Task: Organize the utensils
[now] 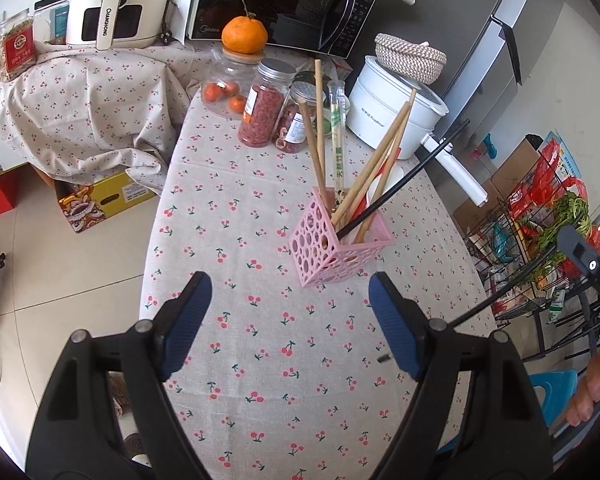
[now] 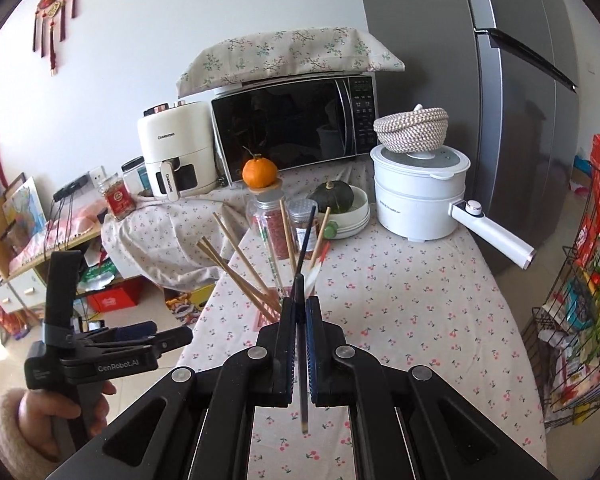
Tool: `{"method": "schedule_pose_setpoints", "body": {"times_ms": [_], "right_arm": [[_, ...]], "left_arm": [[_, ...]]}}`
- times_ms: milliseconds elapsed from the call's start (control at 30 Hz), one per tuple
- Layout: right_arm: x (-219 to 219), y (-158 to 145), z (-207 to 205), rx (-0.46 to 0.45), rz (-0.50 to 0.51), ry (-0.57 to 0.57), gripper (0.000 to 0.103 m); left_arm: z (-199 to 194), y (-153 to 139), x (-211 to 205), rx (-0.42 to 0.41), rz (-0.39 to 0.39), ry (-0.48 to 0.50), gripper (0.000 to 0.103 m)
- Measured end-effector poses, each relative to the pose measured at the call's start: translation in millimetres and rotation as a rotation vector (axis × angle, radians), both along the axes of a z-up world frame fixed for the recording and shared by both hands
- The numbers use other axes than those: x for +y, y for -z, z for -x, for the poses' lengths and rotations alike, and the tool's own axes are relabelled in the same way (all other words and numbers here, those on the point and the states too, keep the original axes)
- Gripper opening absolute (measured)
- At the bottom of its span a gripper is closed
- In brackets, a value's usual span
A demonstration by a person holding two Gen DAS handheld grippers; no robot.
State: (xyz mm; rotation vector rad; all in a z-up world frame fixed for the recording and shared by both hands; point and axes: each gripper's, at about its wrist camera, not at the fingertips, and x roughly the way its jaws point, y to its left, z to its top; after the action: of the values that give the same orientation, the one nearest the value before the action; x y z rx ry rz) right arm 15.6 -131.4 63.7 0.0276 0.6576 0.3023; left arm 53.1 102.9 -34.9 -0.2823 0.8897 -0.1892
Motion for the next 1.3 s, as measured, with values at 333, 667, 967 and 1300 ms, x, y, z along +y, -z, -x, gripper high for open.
{"method": "schedule_pose_setpoints", "body": {"times_ms": [333,667,967,1300], "right_arm": [[22.5,-71.9,-19.2,-0.119,-0.004,-0.034,0.005],[53.0,-65.9,-68.4,-0.188,0.028,-0.013,0.005],[61.4,-22.3,-102.2,-0.053,0.002,-0.018,0.005],[23.9,-18.9,-78.8,-0.047,-0.047,0.017,0.068]], "left_arm": [[-2.6,2.1,2.8,0.01,-0.002,-0.002,0.081],[-4.0,1.6,9.3,0.012,0.019,-0.021,0.081],[-4.6,2.7,6.9,0.017,0.018,-0.009,0.081],[-0.8,-1.0,-7.4,-0.014,-0.031,0.015,0.084]]}}
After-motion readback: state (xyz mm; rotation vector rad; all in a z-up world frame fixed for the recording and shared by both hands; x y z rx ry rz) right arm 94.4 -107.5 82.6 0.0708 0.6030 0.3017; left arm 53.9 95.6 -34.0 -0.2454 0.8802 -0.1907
